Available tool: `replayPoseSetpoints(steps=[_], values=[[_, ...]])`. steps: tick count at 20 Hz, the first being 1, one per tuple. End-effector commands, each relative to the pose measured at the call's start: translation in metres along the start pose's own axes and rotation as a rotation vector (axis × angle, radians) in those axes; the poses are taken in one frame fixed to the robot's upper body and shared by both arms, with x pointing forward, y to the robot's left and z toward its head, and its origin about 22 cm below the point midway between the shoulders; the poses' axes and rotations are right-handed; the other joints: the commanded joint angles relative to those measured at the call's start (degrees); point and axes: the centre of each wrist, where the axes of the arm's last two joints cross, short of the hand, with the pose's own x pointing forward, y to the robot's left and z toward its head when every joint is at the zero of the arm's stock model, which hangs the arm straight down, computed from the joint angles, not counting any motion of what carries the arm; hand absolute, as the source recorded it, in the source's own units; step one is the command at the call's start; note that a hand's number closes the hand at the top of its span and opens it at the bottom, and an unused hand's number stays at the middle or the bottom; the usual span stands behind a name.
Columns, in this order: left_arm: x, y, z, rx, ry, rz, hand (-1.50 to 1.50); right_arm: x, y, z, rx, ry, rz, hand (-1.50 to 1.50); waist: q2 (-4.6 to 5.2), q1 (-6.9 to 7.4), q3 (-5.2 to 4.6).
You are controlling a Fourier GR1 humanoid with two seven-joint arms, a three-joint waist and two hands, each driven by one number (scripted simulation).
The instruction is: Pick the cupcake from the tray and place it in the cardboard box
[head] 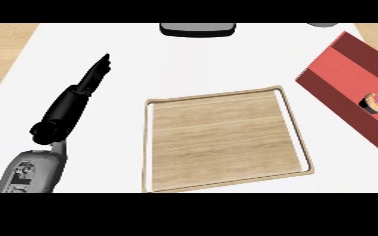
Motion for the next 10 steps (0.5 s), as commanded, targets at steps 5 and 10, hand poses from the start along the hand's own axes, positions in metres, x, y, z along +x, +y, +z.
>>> replayPoseSetpoints(steps=[5,10], values=[[-0.001,0.001,-0.001,0.011,0.004,0.0,0.0,-0.018,0.011,-0.004,-0.292,-0.091,-0.717,-1.5,0.1,-0.41,0.0],[0.002,-0.013,-0.001,0.01,-0.017,0.004,0.0,-0.039,-0.028,0.033,-0.408,0.01,-0.79,-1.5,0.55,0.95,0.01]])
